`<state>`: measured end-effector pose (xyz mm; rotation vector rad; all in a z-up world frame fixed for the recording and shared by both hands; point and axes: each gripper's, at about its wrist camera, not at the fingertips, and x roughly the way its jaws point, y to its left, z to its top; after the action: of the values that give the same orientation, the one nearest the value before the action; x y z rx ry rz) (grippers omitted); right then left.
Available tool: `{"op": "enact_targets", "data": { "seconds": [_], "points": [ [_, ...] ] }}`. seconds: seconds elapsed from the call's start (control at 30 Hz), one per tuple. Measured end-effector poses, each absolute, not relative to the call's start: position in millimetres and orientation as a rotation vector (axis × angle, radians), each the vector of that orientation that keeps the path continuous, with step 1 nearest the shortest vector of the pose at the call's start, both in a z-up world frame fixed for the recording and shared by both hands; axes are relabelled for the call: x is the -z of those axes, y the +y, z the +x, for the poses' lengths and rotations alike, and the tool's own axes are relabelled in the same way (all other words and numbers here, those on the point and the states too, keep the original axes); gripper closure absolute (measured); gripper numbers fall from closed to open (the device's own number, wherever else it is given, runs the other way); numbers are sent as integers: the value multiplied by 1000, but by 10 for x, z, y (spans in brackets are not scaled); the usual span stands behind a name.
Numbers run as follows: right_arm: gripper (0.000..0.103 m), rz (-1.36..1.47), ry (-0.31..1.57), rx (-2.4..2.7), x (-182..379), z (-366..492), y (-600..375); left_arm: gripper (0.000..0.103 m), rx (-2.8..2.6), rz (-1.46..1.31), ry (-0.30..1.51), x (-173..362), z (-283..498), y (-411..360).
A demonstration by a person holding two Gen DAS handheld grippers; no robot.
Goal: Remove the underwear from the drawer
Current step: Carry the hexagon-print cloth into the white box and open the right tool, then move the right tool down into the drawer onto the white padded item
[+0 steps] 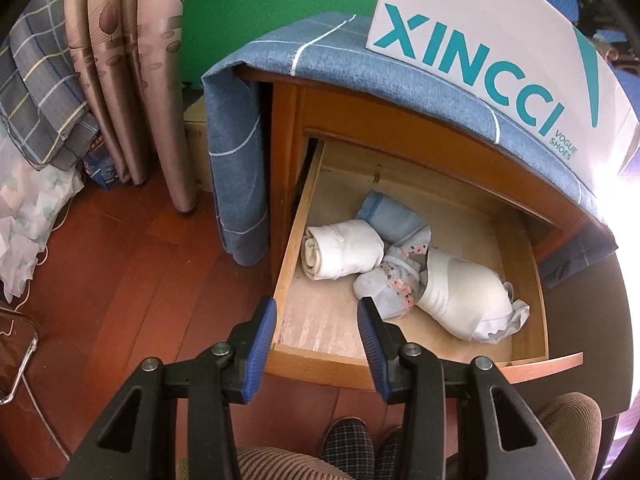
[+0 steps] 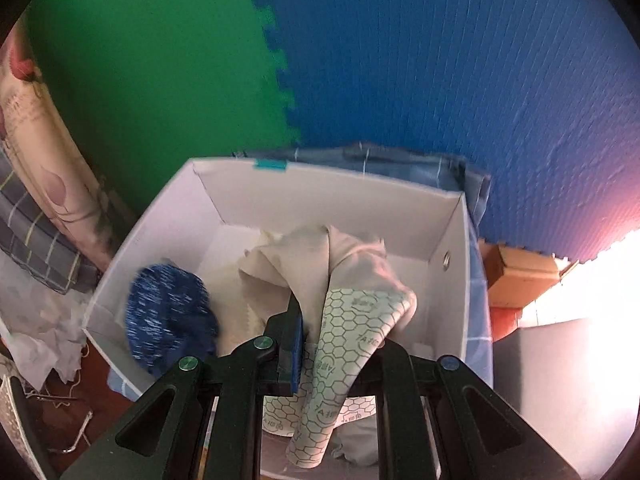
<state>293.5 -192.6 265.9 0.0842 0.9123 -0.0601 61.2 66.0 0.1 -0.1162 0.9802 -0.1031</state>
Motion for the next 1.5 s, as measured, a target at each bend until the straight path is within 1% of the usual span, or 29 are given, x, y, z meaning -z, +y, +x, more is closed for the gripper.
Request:
{"op": "enact_targets", "data": {
  "seconds": [0.2, 0.4, 0.5, 0.53, 0.57, 0.6, 0.63, 0.9, 1.1, 1.3, 1.43, 1.5],
  "points": [
    [88, 96, 991, 53, -2326, 3029, -1949, 60, 104, -118, 986, 13, 613, 667],
    [84, 76, 1022, 37, -2215, 3039, -1915, 60, 102, -122, 983, 19, 613, 667],
    [76, 100, 1015, 38, -2240, 2998, -1925, 60, 101, -123, 983, 30, 610, 665],
    [67, 105, 1013, 39, -2254, 2976, -1918, 60, 100, -122, 982, 34, 615, 666],
    [62, 114, 1011, 36, -2270, 2960, -1929, 60, 99, -123, 983, 35, 616, 669],
    [53, 123, 1008, 33, -2294, 2936, -1931, 60, 99, -124, 984, 39, 619, 669],
    [51, 123, 1001, 33, -2328, 2904, -1920, 60, 99, -124, 984, 39, 616, 672],
    [46, 83, 918, -15, -2711, 2604, -1822, 60, 97, -123, 984, 39, 613, 674],
    [46, 49, 880, -77, -2935, 2191, -1786, 60, 97, -129, 986, 35, 602, 691],
    [45, 10, 865, -132, -2925, 1714, -1755, 60, 99, -139, 989, 25, 590, 711],
    [38, -21, 900, -167, -2746, 1459, -1763, 60, 94, -160, 990, 24, 584, 741],
    [38, -36, 934, -181, -2607, 1379, -1762, 60, 93, -165, 992, 24, 583, 749]
  ]
}}
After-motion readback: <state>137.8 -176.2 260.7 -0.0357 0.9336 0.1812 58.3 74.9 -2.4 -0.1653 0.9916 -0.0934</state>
